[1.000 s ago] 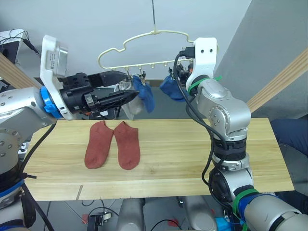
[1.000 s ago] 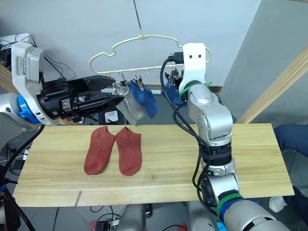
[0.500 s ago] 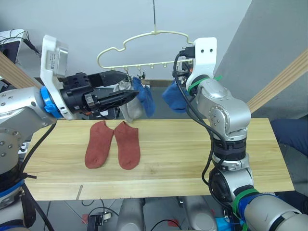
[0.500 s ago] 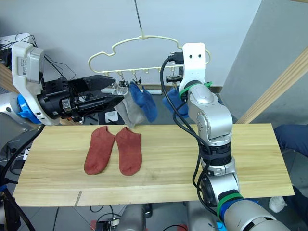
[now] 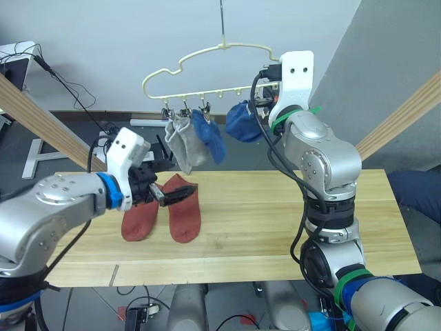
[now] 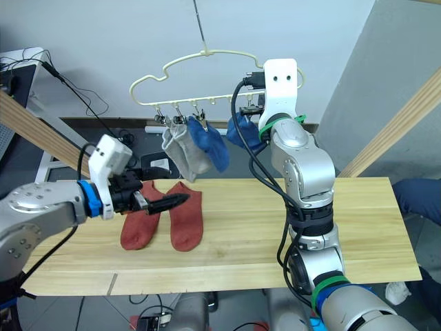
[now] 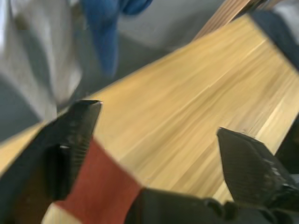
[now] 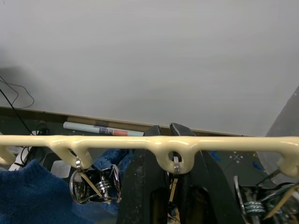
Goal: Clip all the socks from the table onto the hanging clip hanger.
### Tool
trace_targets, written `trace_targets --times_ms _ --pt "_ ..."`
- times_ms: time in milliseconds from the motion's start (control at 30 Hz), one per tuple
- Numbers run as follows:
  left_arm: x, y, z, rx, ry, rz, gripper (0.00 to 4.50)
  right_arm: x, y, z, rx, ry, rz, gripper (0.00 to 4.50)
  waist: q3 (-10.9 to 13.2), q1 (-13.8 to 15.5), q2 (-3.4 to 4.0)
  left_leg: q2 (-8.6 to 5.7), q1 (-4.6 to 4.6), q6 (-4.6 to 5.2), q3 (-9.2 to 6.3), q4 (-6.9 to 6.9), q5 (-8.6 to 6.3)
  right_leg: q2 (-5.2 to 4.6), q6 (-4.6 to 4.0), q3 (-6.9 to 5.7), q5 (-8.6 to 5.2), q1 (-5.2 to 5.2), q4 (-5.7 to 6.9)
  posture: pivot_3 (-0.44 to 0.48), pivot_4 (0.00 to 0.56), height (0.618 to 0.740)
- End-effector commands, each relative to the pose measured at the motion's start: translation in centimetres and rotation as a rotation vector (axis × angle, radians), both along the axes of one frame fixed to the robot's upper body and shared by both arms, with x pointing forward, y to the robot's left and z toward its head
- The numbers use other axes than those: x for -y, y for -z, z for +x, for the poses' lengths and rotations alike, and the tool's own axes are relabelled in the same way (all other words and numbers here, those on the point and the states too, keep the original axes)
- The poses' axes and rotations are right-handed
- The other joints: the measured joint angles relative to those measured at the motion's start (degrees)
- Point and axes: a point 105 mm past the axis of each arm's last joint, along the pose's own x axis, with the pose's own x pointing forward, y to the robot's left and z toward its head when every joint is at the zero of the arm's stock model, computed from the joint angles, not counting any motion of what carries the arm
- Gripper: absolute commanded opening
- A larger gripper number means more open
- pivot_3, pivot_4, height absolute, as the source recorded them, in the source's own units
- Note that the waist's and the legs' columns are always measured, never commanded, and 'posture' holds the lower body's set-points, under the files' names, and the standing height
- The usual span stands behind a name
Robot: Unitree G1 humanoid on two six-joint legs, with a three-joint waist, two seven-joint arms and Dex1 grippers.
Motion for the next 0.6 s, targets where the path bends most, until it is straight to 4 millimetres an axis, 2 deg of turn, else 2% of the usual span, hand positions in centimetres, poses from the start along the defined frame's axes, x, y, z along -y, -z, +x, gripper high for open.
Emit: trace_targets --times_ms 33,100,200,367,600 --pt "0.3 0.7 0.2 0.029 -0.025 0.016 4.46 0.2 -1.7 -0.8 0.064 0.004 0.015 0.0 0.0 0.0 0.0 0.0 0.0 0.0 0.0 0.0 0.0 0.0 0.0 0.01 0.0 0.0 0.0 -0.11 0.332 0.74" --pt "0.2 1.2 0.4 0.026 -0.04 0.018 4.46 0.1 -1.7 -0.8 0.063 0.003 0.015 0.0 0.0 0.0 0.0 0.0 0.0 0.0 -0.01 0.0 0.0 0.0 -0.01 -0.01 0.0 0.0 0.0 -0.113 0.336 0.74" --pt "-0.4 3.0 1.6 0.049 -0.113 0.072 4.46 0.0 -1.7 -0.9 0.063 0.002 0.017 0.0 0.0 0.0 0.0 -0.01 0.01 0.0 0.0 -0.01 0.0 0.0 -0.02 0.0 0.01 0.0 0.01 -0.123 0.341 0.74" --pt "-2.0 6.6 4.6 0.084 -0.278 0.174 4.46 0.2 -1.5 -1.1 0.057 0.009 0.019 0.0 0.0 0.0 0.0 -0.01 0.01 0.01 0.03 0.0 0.0 0.0 -0.04 0.01 0.02 0.0 -0.01 -0.137 0.349 0.74" --pt "-1.7 8.6 6.6 0.09 -0.292 0.143 4.46 0.4 -1.6 -1.2 0.052 0.019 0.019 0.0 0.0 -0.1 0.0 0.0 -0.01 0.01 0.04 -0.01 -0.01 0.0 -0.04 0.0 0.03 -0.01 -0.01 -0.16 0.356 0.74"
